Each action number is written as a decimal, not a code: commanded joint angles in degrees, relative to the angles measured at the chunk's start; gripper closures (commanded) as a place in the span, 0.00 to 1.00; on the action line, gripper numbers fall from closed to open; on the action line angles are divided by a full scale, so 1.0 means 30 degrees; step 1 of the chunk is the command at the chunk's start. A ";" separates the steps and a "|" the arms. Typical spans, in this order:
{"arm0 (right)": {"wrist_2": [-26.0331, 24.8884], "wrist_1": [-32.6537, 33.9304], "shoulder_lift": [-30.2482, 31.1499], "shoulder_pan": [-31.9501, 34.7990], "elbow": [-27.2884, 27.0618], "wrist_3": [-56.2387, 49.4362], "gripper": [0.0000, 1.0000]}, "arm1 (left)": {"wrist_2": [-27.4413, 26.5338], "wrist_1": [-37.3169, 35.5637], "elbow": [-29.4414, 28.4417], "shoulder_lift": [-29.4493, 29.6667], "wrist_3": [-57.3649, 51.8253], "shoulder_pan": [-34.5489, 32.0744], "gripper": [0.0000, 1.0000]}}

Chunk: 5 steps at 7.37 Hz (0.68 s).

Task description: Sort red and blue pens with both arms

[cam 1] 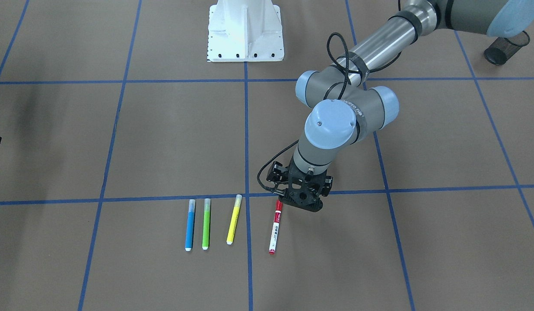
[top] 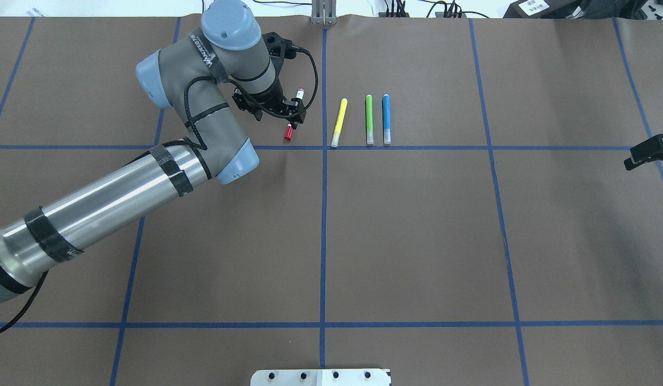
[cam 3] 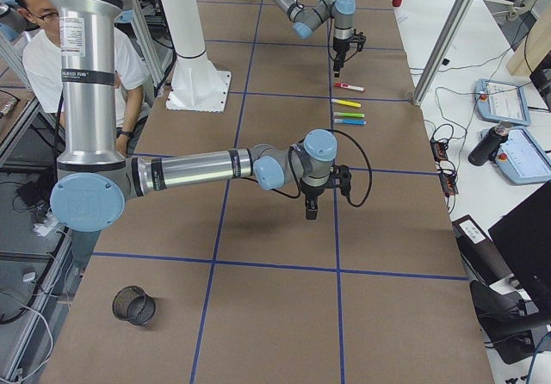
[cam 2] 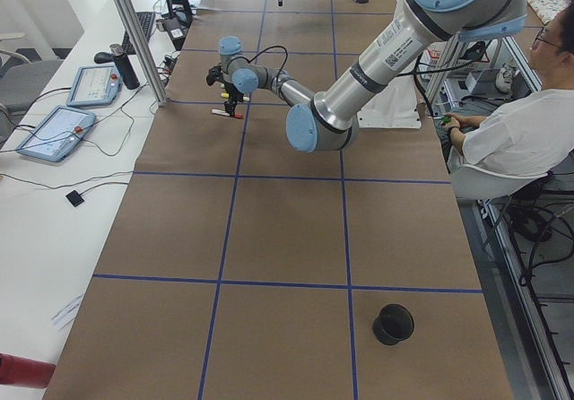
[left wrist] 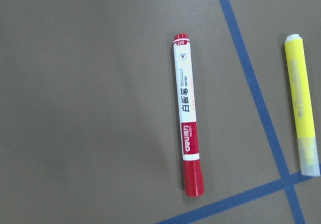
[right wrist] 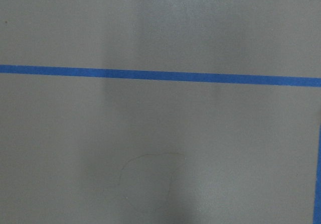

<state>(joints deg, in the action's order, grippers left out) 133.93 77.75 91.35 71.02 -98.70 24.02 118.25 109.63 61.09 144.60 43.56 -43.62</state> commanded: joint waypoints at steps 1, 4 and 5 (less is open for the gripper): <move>0.0062 0.0011 0.0047 0.0000 -0.0031 0.0109 0.00 | -0.0040 0.0602 -0.1460 0.0868 -0.0019 0.0038 0.19; 0.0092 0.0011 0.0106 0.0000 0.0028 0.0109 0.00 | -0.0714 0.1221 -0.2111 0.1047 0.0010 0.0213 0.34; 0.0034 0.0011 0.0106 0.0000 0.0086 0.0109 0.00 | -0.0772 0.1250 -0.2256 0.1105 0.0010 0.0301 0.37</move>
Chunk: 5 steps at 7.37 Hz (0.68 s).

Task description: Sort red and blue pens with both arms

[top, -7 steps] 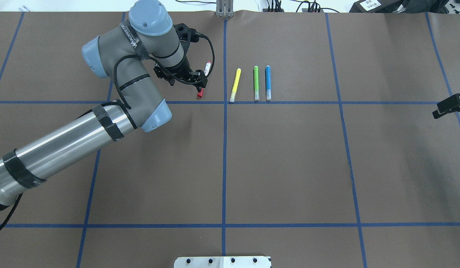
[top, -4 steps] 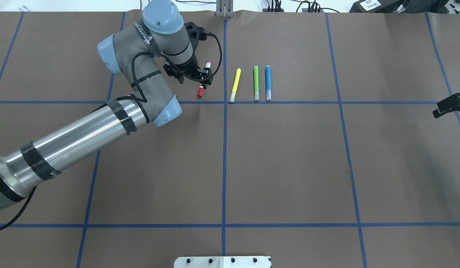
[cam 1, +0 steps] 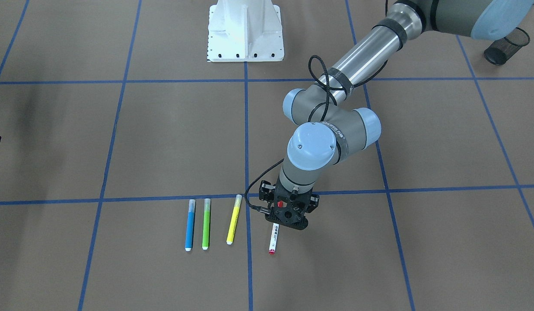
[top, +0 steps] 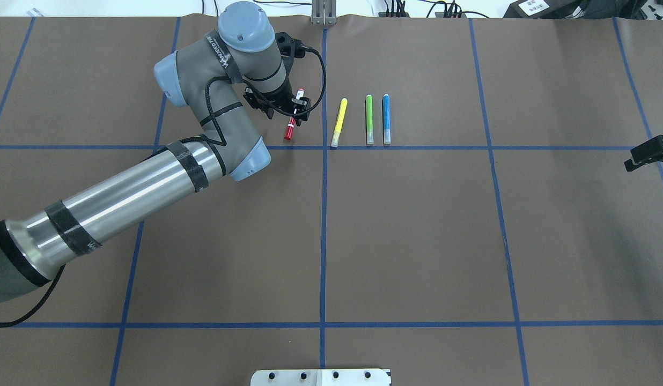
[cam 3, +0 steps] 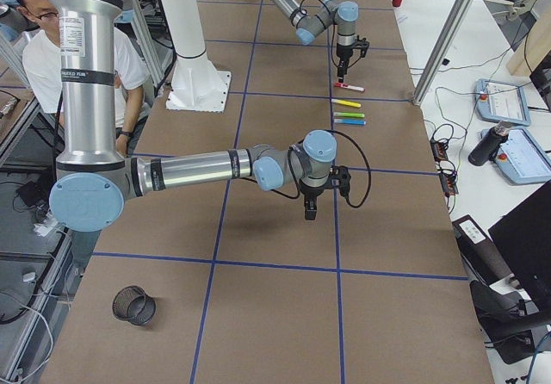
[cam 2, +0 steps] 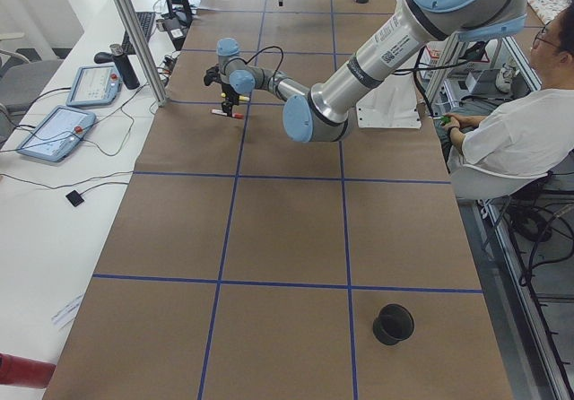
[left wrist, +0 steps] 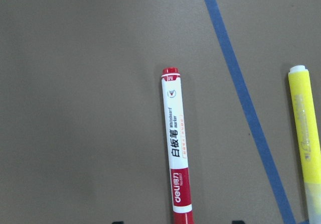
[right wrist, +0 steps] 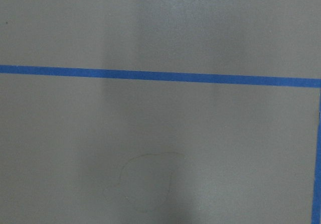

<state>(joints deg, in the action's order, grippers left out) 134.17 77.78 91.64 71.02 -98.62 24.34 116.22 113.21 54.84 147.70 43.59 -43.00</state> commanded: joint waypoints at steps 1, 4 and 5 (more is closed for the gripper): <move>-0.0075 0.0000 0.0009 0.0000 0.0120 0.0001 0.00 | -0.0562 0.0056 -0.0260 0.0162 0.0001 0.0299 0.37; 0.0013 0.0030 0.0155 0.0000 0.0120 0.0001 0.00 | -0.0973 0.0466 -0.0787 0.0250 0.0001 0.0446 0.39; 0.0013 0.0030 0.0184 0.0000 0.0120 0.0001 0.00 | -0.0977 0.0466 -0.0818 0.0250 0.0001 0.0476 0.39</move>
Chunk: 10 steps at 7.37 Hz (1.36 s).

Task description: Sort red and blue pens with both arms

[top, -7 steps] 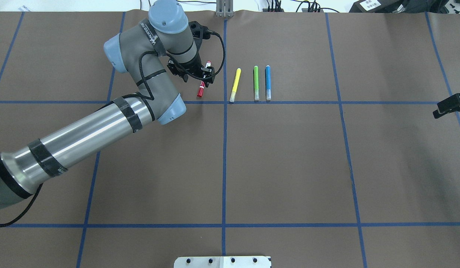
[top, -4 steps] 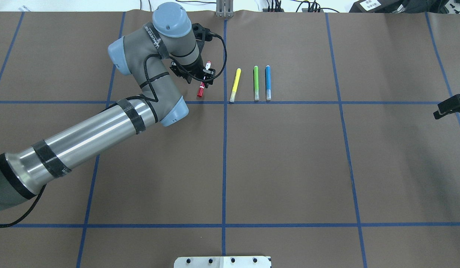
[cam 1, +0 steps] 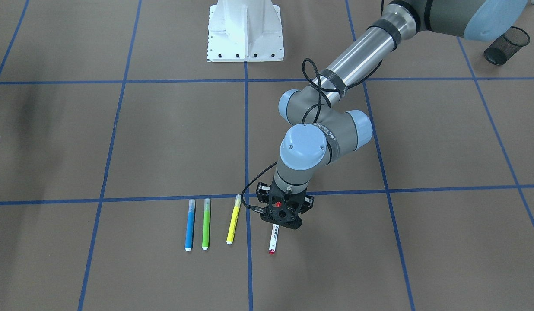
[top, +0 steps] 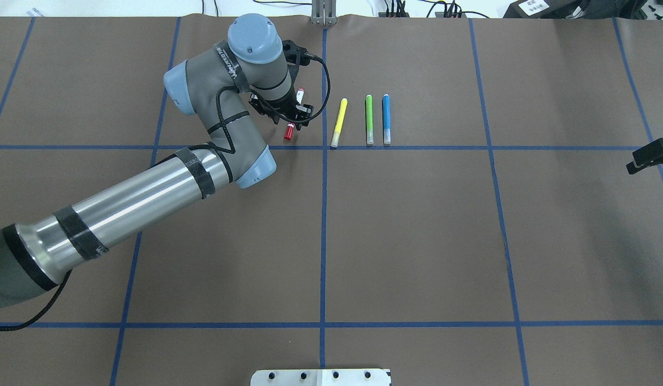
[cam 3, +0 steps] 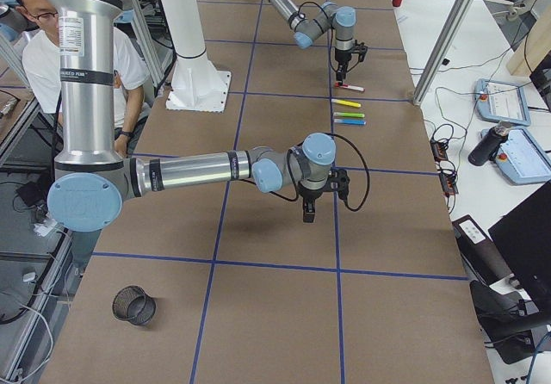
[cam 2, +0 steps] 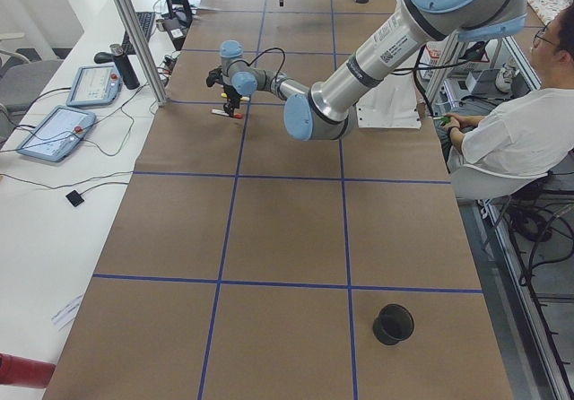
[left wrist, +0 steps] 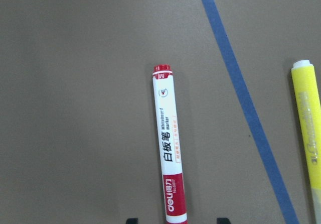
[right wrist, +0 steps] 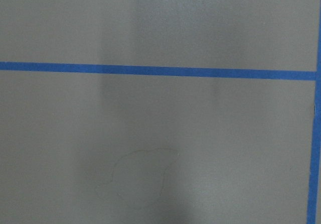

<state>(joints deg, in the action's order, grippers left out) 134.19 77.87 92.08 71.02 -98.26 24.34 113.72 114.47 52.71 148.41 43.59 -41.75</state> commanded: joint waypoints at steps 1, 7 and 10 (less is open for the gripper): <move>0.0006 0.0002 0.0039 0.0000 -0.0002 0.0000 0.00 | -0.0143 0.0047 -0.0108 0.0014 0.0000 0.0059 0.39; 0.0006 0.0002 0.0039 0.0000 0.0027 0.0030 0.00 | -0.0143 0.0076 -0.0196 0.0014 0.0000 0.0235 0.44; 0.0006 0.0031 0.0039 0.0000 0.0057 0.0030 0.00 | -0.0143 0.0047 -0.0225 -0.0016 0.0000 0.0235 0.58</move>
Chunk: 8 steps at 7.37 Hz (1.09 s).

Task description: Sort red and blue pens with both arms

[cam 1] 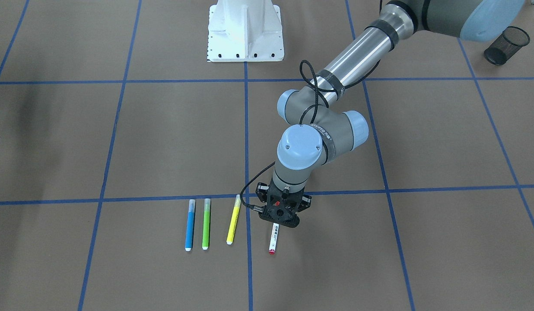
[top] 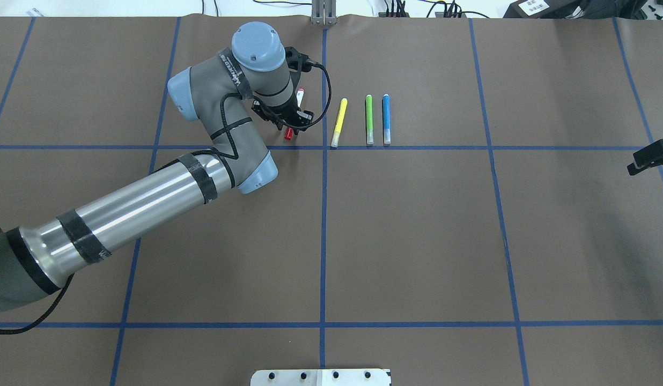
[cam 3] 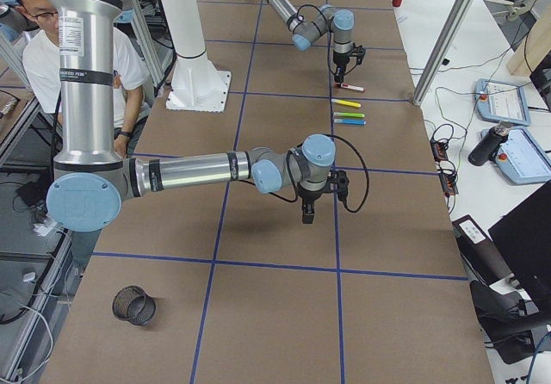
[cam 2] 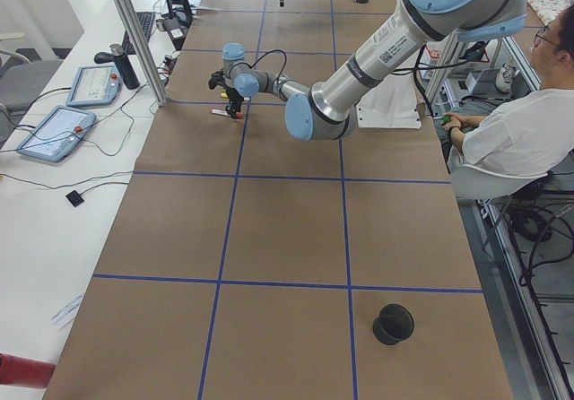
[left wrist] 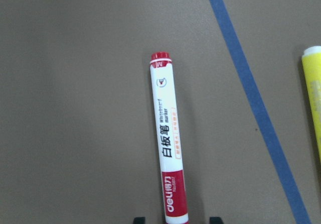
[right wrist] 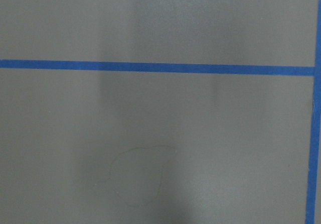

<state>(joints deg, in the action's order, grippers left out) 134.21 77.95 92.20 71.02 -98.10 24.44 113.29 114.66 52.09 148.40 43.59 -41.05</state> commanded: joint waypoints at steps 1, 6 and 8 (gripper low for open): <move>-0.0001 0.0004 0.0000 0.0000 0.0006 -0.0001 0.00 | -0.0029 -0.0017 -0.0020 -0.0042 0.0000 0.0002 0.58; -0.0001 -0.0026 -0.0029 0.0000 0.0153 -0.0001 0.00 | 0.0203 -0.0046 0.0532 -0.0043 0.0668 -0.0143 1.00; -0.0001 -0.0026 -0.0030 0.0000 0.0153 -0.0030 0.00 | 0.0292 -0.0017 0.2225 -0.0478 0.4117 -0.0203 1.00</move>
<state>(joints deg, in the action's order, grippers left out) 134.21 77.87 92.12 71.02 -97.65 24.41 113.97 114.59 55.48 147.87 50.47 -41.51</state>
